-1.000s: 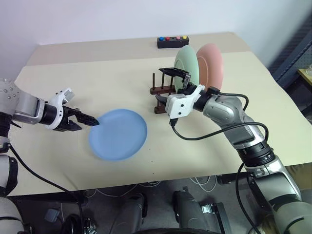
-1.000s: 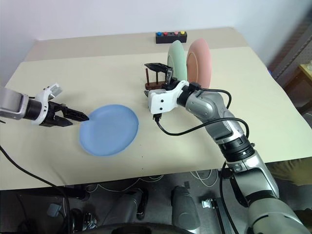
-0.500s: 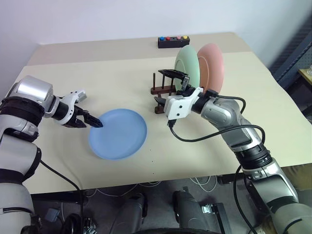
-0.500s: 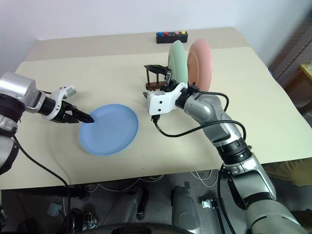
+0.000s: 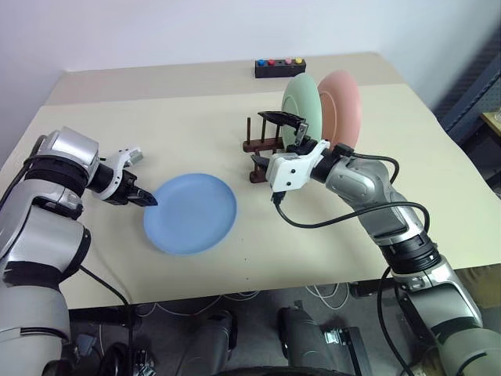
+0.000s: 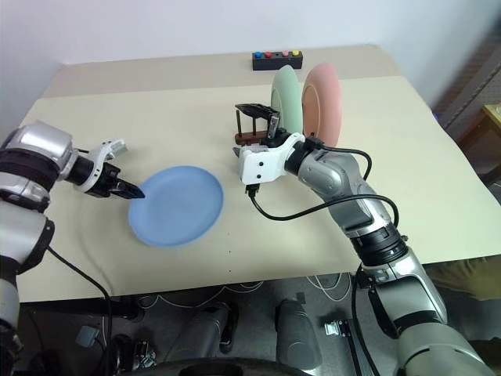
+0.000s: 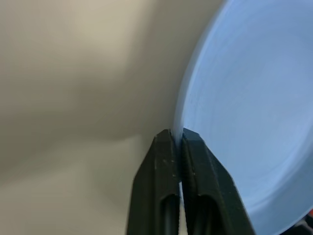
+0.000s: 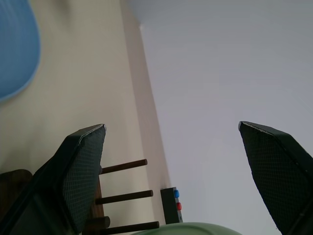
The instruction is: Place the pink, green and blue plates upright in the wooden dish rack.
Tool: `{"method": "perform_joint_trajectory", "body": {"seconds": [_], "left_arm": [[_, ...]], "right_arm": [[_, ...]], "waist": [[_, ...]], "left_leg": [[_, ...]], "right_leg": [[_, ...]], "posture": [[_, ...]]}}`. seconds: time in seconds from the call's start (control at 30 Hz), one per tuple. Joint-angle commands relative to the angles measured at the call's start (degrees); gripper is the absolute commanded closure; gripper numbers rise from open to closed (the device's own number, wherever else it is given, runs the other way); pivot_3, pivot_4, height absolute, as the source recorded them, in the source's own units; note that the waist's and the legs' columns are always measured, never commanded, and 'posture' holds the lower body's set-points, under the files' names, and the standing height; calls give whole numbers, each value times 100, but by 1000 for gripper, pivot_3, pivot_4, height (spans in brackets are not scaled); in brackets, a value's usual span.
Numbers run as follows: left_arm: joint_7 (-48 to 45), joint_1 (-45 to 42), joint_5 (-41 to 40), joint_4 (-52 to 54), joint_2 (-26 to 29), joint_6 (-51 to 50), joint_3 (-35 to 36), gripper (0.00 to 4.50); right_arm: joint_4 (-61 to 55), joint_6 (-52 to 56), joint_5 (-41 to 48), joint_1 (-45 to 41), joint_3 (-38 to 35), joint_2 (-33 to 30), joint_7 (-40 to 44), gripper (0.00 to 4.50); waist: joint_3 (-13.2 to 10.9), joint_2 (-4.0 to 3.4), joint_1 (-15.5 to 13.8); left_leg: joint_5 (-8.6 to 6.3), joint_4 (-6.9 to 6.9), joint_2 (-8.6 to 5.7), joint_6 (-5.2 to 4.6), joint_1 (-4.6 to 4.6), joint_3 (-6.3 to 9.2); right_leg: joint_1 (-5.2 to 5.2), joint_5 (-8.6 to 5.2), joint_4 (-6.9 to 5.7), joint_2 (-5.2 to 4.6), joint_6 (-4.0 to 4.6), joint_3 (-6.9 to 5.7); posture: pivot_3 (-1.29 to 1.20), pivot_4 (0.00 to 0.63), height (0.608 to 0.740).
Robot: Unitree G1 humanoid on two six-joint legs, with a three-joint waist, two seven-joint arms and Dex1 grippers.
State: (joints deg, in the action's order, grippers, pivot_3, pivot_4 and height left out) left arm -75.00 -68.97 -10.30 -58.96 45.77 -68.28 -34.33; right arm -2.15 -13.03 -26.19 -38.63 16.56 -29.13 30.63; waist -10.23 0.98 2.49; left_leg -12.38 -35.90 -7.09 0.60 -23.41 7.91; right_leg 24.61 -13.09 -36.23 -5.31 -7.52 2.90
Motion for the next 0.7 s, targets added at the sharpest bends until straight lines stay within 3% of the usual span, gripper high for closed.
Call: {"method": "perform_joint_trajectory", "body": {"seconds": [0.03, 0.43, 0.6, 0.7], "left_arm": [[-57, -36, 155, -61, 38, -107, 318, 4472], [411, -585, -511, 417, 842, -1219, 2444, 4472], [1322, -272, -842, 765, 825, -1191, 3824, 4472], [2586, 19, -1157, 1032, 528, -674, 5408, 4472]], "right_arm": [[-199, -84, 60, -98, -142, -29, -47, 0], [-210, -491, 398, -194, -318, -200, -28, 0], [17, -806, 477, -534, -472, -190, -204, 0], [186, -1015, 114, -742, -482, -284, -499, 0]], "waist": [[0, 0, 0], [-11, 12, 10], [-12, 11, 8], [-11, 12, 5]], "left_leg": [[0, 0, 0, 0, 0, 0], [2, 2, 2, 3, -2, 3], [5, 2, 3, 10, -1, 3], [12, 2, 4, 22, 0, 4]], "right_leg": [[0, 0, 0, 0, 0, 0], [6, 0, -2, 1, 0, 0], [6, 0, -3, 0, 0, 0], [6, 1, -3, -1, 1, 0]], "posture": [[0, 150, 740], [0, 150, 740], [0, 150, 740], [0, 150, 740]]}}
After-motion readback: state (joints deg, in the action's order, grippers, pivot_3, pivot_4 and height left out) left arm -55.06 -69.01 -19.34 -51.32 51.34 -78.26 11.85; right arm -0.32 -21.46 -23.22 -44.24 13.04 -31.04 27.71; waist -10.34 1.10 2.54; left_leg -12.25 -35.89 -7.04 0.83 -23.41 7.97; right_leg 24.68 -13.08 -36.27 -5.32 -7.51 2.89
